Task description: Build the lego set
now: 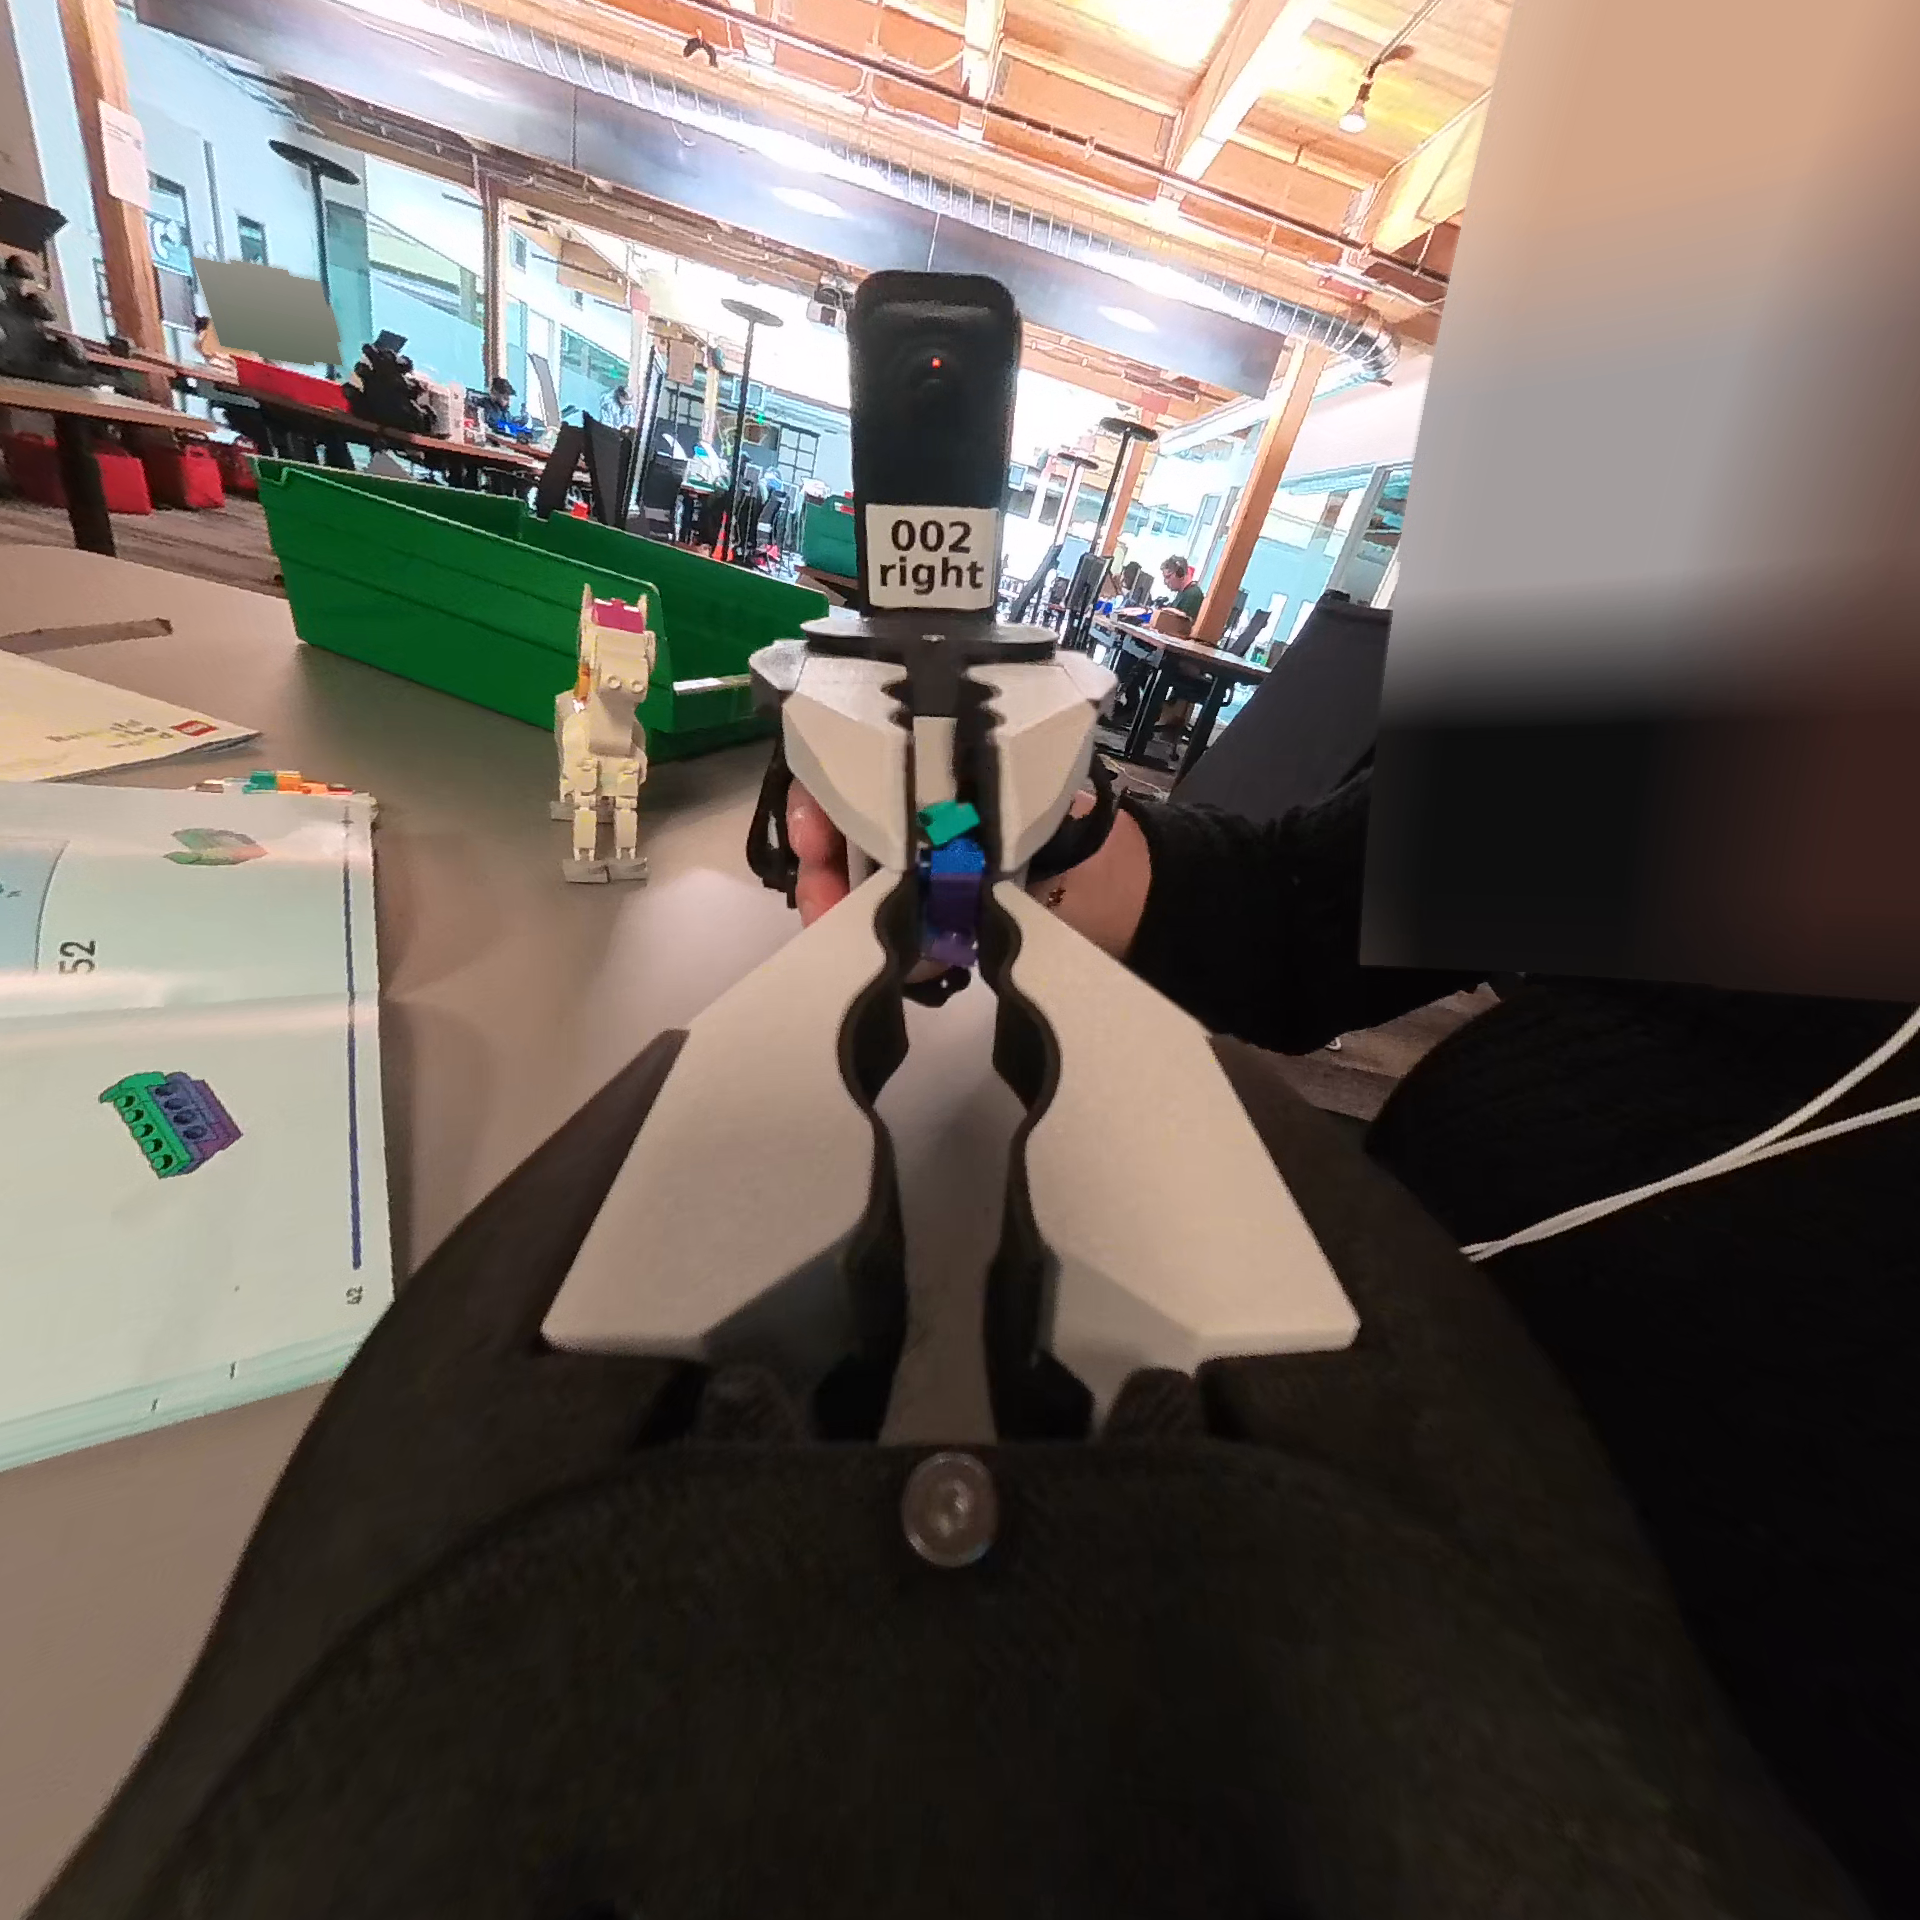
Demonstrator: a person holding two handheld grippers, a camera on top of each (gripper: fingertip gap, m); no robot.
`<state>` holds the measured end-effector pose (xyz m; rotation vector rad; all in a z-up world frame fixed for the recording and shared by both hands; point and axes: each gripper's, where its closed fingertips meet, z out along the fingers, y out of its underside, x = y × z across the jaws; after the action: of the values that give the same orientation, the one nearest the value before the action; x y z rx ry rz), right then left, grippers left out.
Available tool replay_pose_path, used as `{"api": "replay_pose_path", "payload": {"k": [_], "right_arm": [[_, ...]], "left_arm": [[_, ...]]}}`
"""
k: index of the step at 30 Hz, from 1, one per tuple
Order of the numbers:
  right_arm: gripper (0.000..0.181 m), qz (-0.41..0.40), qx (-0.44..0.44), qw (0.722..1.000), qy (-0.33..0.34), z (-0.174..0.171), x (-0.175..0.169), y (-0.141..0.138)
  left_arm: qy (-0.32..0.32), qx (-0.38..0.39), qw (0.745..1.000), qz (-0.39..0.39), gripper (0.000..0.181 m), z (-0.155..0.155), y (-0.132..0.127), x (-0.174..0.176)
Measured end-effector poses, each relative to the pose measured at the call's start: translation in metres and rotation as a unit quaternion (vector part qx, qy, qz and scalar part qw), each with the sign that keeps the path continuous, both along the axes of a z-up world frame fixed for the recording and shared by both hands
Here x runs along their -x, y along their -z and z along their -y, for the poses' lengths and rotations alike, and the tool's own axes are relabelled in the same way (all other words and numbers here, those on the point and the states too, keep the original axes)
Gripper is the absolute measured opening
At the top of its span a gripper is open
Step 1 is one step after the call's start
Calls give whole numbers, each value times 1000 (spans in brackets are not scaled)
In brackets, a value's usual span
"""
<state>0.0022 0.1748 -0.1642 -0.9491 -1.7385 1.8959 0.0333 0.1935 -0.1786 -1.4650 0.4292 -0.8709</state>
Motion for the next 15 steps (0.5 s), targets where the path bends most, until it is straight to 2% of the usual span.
{"api": "replay_pose_path", "payload": {"k": [15], "right_arm": [[18,-23,-25,999,-8,5,-5,-2]], "left_arm": [[9,-7,1000,2,9,3,-1,-1]]}}
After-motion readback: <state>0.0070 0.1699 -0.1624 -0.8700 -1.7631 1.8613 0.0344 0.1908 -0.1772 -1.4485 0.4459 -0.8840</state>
